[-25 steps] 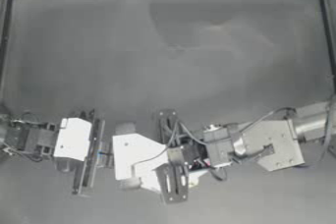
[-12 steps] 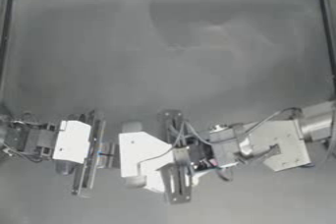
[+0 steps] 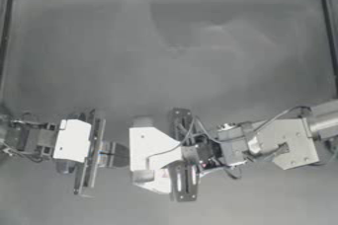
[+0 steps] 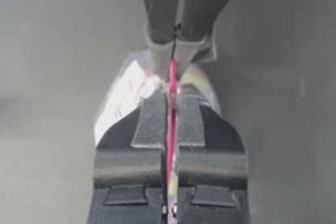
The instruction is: Put candy in bag
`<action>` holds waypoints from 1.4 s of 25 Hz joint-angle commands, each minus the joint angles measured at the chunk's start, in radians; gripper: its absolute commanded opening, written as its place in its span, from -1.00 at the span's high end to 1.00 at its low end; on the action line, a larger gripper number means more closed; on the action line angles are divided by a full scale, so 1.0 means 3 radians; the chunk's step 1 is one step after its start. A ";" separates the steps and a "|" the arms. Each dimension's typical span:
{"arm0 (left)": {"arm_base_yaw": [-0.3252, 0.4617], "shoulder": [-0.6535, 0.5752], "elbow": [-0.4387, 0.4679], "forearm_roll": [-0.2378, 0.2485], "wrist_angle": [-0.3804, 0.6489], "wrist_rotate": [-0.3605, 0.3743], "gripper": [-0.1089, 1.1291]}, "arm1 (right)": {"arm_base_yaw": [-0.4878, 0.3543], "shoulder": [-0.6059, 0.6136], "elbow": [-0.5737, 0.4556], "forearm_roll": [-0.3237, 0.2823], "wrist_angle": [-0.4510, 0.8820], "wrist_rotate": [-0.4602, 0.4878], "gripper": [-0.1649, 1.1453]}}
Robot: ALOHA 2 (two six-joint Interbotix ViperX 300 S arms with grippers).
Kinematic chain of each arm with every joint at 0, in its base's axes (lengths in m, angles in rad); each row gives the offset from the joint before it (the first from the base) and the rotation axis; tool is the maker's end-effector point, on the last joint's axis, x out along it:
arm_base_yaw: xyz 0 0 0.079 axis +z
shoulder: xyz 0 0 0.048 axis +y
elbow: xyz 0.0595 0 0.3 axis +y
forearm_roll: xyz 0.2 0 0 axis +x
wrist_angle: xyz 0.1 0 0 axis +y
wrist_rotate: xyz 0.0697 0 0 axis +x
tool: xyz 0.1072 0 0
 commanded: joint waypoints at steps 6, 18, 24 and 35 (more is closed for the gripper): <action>-0.0020 -0.0199 -0.0005 0.0000 -0.0015 0.0010 0.62 | 0.0005 -0.0189 0.0174 0.0015 0.0061 0.0153 0.67; -0.0020 -0.0194 0.0010 0.0000 -0.0015 0.0005 0.62 | 0.0020 -0.0348 0.0537 0.0010 -0.0056 0.0394 0.67; -0.0020 -0.0194 0.0005 -0.0005 -0.0015 0.0005 0.62 | 0.0046 -0.0440 0.0721 0.0000 -0.0112 0.0537 0.67; -0.0020 -0.0174 0.0015 -0.0015 -0.0015 0.0000 0.62 | 0.0138 -0.0588 0.1048 0.0000 -0.0266 0.0844 0.67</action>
